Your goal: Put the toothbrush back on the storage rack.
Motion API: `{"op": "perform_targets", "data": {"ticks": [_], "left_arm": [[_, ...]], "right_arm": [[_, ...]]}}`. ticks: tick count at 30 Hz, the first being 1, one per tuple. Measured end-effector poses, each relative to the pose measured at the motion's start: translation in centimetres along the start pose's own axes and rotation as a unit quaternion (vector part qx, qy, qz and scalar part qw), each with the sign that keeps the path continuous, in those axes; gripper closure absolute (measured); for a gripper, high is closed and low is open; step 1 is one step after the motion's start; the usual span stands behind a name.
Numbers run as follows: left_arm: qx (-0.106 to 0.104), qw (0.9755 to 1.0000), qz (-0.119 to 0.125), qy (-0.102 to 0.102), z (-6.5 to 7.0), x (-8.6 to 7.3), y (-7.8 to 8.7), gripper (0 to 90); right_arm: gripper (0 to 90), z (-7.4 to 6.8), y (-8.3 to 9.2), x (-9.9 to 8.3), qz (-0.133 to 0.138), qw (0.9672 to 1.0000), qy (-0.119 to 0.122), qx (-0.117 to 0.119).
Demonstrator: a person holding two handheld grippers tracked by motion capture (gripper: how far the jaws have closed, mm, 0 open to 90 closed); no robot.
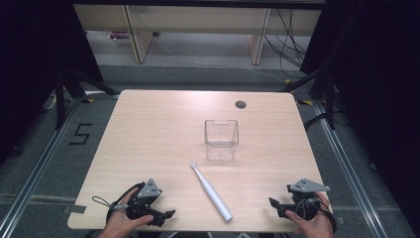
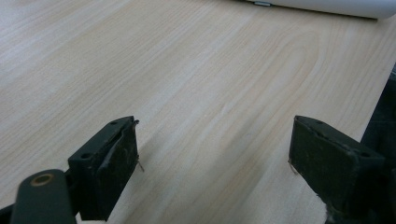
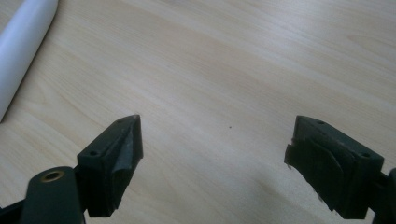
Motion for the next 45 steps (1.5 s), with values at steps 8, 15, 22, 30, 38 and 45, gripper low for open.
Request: {"op": "perform_targets", "data": {"ticks": [8,15,22,30,38,45], "left_arm": [[0.006,1.0,-0.003,-0.001,-0.3,-0.1,-0.1,15.0],[0.003,1.0,0.003,0.007,-0.1,0.0,-0.2,15.0],[0.006,1.0,-0.001,0.003,-0.3,0.0,-0.1,15.0],[0.01,0.9999,-0.002,0.002,-0.5,-0.1,-0.1,14.9],[0.011,0.9999,-0.002,0.002,-0.5,-0.1,-0.1,14.9],[0.01,0.9999,-0.002,0.004,-0.5,-0.1,-0.1,14.9]], "right_arm": [[16.0,-0.4,-0.5,0.3,0.007,1.0,0.003,-0.005],[18.4,-0.6,-0.9,1.0,-0.005,0.9998,0.019,0.006],[22.5,-1.8,-1.5,2.2,-0.016,0.9994,0.022,0.02],[23.5,-3.1,-3.0,3.5,-0.02,0.9973,0.056,0.044],[24.3,-4.4,-4.0,4.4,-0.024,0.9956,0.069,0.058],[24.6,-5.4,-4.8,5.1,-0.029,0.9942,0.079,0.067]]}}
Point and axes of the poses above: each handheld gripper's, and its own axes: y roughly backward along the jaws, x roughly out of its top, z roughly to its right, the point moved 10 cm from there along -y, roughly forward along the jaws, and after that the axes turned 13 degrees about z, right-handed, at the moved point
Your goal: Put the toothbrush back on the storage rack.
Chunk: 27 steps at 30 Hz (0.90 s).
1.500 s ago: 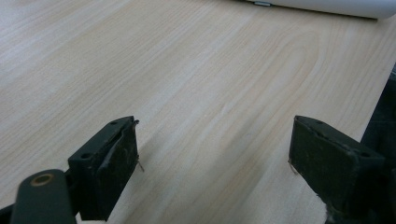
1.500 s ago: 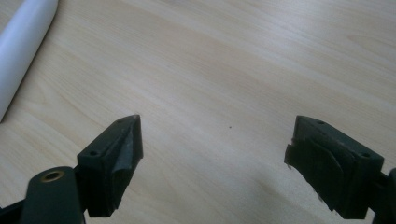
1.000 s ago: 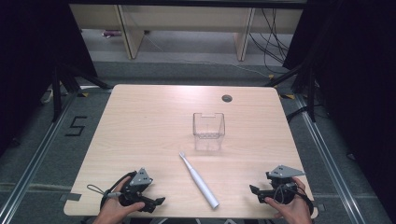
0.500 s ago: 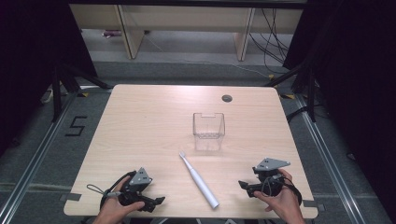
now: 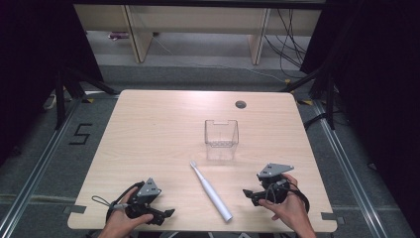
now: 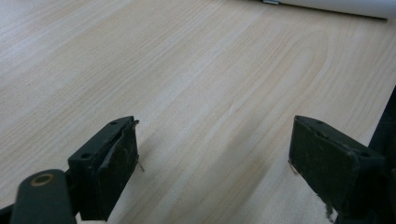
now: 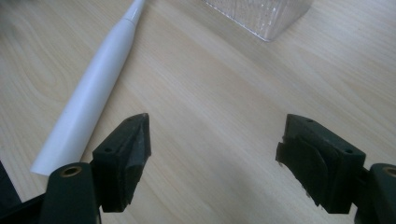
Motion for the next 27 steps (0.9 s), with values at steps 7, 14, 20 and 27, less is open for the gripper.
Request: {"op": "perform_targets", "data": {"ticks": [7,14,20,27], "left_arm": [[0.0,1.0,0.0,0.0,0.0,0.0,0.0,14.9],[-0.004,1.0,0.0,0.0,0.1,0.0,0.1,15.0],[-0.002,1.0,0.003,0.002,0.2,0.1,0.1,15.0],[-0.004,1.0,0.002,0.0,0.2,0.1,0.1,15.0]], "right_arm": [[26.9,-0.7,-0.8,0.7,-0.004,0.9996,0.019,0.02],[28.1,-1.8,-1.9,1.7,-0.007,0.999,0.033,0.031],[29.5,-3.4,-3.1,2.8,-0.017,0.9974,0.046,0.052],[31.9,-5.3,-4.5,3.3,-0.041,0.9953,0.051,0.071]]}}
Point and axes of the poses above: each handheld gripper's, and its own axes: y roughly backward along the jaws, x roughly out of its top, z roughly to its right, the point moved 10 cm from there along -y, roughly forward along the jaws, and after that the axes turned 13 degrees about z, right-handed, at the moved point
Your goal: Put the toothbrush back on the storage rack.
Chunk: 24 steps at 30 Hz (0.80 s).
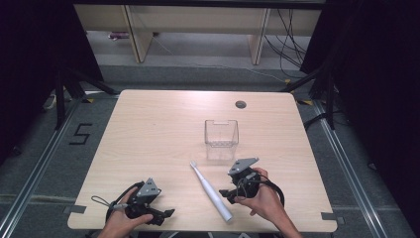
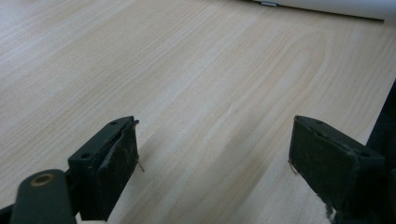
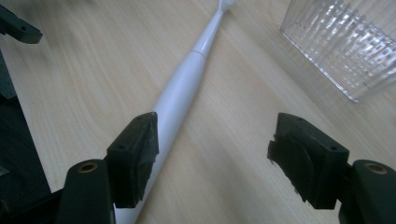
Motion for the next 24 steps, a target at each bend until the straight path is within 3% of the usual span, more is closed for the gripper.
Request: {"op": "perform_targets", "data": {"ticks": [3,6,8,20,24], "left_arm": [[0.001,1.0,0.001,0.0,0.0,0.0,0.0,15.0],[0.003,1.0,0.001,0.0,-0.1,0.0,0.0,15.0],[0.0,1.0,0.001,0.0,0.0,0.0,0.0,15.0],[0.002,1.0,0.002,-0.002,-0.1,0.1,0.1,15.0],[0.002,1.0,0.002,-0.002,-0.1,0.0,0.1,14.9]], "right_arm": [[33.6,-0.4,-0.6,0.2,-0.009,0.9998,0.015,0.009],[34.0,-0.8,-1.0,0.2,-0.021,0.9997,0.008,0.006],[35.1,-1.4,-1.8,0.5,-0.029,0.9988,0.032,0.023],[38.2,-2.1,-4.0,0.3,-0.069,0.9955,0.047,0.044],[40.8,-2.4,-4.1,0.3,-0.079,0.9949,0.039,0.05]]}}
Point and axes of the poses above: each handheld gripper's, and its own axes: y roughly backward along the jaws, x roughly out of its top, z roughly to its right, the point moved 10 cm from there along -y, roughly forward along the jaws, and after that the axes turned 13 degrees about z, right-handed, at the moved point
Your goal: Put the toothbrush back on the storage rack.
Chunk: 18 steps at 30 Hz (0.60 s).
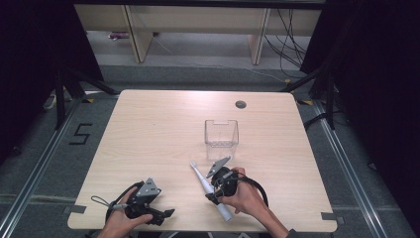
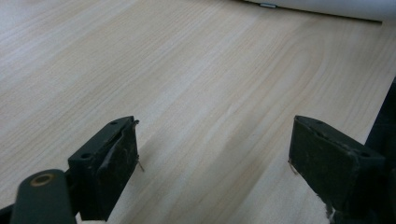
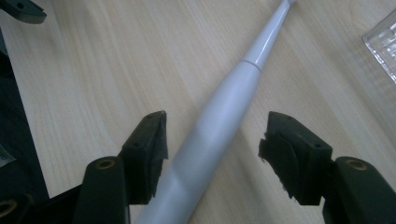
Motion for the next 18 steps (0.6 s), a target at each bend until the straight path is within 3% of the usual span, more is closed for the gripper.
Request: {"op": "perform_targets", "data": {"ticks": [1,6,14,18], "left_arm": [[-0.001,1.0,-0.002,-0.002,0.0,0.0,0.0,14.9],[-0.003,1.0,0.006,0.007,0.2,0.1,-0.1,15.0],[0.0,1.0,0.001,-0.001,0.0,0.0,0.0,14.9],[-0.003,1.0,0.005,0.006,0.2,0.1,0.0,15.0]], "right_arm": [[42.1,0.2,-0.2,0.2,0.002,1.0,0.009,0.0],[43.9,0.3,-0.7,0.1,-0.014,0.9999,0.009,-0.001],[46.8,0.0,-1.2,-0.1,-0.039,0.9992,0.012,0.001],[48.8,0.1,-1.3,-0.2,-0.043,0.9989,0.016,0.006]]}}
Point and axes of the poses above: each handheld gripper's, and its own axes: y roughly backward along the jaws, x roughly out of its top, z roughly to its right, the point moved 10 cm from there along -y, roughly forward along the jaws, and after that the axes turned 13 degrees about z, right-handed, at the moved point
